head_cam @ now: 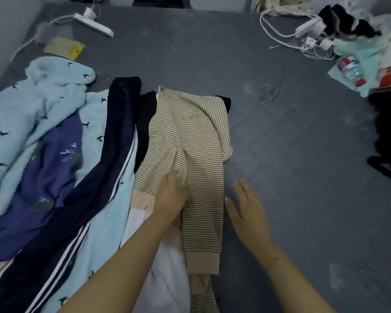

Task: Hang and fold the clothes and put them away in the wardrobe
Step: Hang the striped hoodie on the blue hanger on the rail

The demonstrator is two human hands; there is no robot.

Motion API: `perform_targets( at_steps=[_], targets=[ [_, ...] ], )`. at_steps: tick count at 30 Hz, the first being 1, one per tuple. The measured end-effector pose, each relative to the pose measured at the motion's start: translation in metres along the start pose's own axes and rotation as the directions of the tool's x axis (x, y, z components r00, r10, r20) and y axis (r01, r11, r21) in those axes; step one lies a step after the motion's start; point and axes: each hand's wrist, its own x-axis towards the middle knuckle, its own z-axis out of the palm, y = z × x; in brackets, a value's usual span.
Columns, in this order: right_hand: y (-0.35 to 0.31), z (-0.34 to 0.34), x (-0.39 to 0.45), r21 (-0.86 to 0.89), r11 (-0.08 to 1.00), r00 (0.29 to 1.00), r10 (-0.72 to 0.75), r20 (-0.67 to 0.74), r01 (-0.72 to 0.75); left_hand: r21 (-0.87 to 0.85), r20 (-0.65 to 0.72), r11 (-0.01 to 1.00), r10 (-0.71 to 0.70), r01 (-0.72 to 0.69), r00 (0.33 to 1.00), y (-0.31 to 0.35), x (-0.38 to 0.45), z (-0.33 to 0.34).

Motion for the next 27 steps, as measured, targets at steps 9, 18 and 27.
perform_targets(
  at_steps=[9, 18, 27],
  targets=[
    [0.068, 0.095, 0.038, 0.253, 0.966, 0.992, 0.018, 0.129, -0.05, -0.213, -0.269, 0.976, -0.108, 0.051, 0.957, -0.059, 0.117, 0.083],
    [0.048, 0.103, 0.091, 0.325, 0.945, 0.999, 0.035, 0.01, -0.036, -0.267, -0.11, 0.952, 0.121, -0.147, 0.986, -0.116, 0.061, 0.086],
    [-0.029, 0.162, 0.173, 0.038, 0.999, 0.984, 0.019, 0.176, -0.026, -0.345, 0.176, 0.936, -0.005, 0.066, 0.984, -0.137, -0.039, 0.092]
  ],
)
